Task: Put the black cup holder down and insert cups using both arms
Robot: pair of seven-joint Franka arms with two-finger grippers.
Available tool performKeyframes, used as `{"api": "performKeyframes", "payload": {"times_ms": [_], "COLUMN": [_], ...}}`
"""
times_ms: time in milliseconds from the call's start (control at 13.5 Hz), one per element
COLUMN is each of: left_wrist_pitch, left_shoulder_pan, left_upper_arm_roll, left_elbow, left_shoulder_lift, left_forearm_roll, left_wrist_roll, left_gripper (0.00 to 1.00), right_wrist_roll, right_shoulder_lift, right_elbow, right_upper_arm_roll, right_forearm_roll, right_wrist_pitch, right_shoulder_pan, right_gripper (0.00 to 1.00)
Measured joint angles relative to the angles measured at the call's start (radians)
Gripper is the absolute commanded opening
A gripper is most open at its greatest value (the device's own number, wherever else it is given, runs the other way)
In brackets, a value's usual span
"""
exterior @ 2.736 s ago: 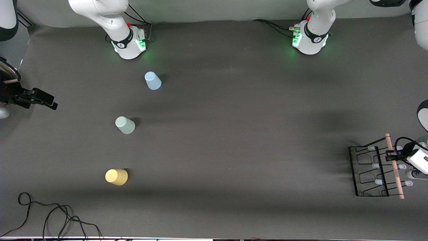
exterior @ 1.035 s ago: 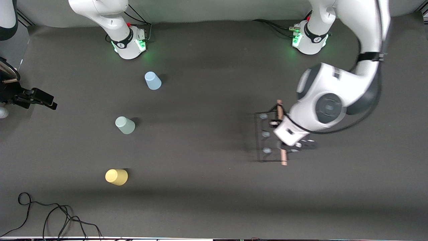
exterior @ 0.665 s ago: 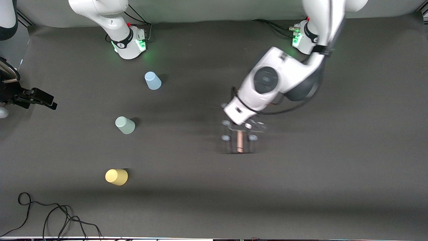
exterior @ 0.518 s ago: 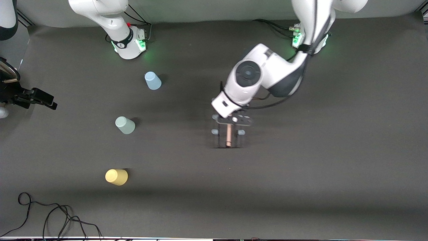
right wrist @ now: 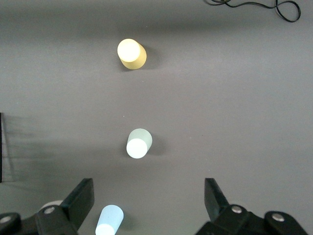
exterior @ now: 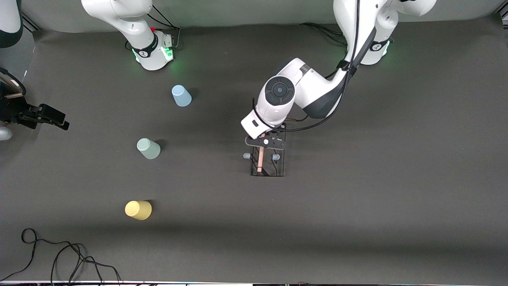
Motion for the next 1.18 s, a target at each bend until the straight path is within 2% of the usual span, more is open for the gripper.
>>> {"api": "performKeyframes", "payload": {"times_ms": [592,961,1035,1109,1183], "left_wrist_pitch": [0.085,0.093,0.093,0.093,0.093], "left_shoulder_pan": [-0.002,-0.003,-0.003,-0.004,-0.005], "left_upper_arm_roll": [0.002,0.002,0.002,0.002,0.002], "left_elbow": [0.006,0.007,0.007,0.007,0.008], "left_shoulder_lift": [0.032,0.034,0.034,0.034,0.034], "left_forearm_roll": [0.0,0.0,0.0,0.001,0.005], "left_wrist_roll": [-0.099,-0.1,-0.099,-0.098,-0.095], "left_gripper": [0.0,0.0,0.48,0.72,1.0], "right_wrist_roll": [-0.001,-0.001,-0.001,0.0,0.001], "right_shoulder_lift": [-0.003,-0.066,-0.085,-0.109,-0.138], "right_elbow": [-0.025,-0.142,-0.174,-0.214,-0.259], "right_upper_arm_roll": [0.002,0.002,0.002,0.002,0.003], "right_forearm_roll": [0.0,0.0,0.0,0.0,0.0], "right_wrist_pitch": [0.005,0.059,0.067,0.083,0.098], "right_shoulder_pan": [0.023,0.052,0.073,0.093,0.106], "right_gripper": [1.0,1.0,1.0,1.0,1.0]}}
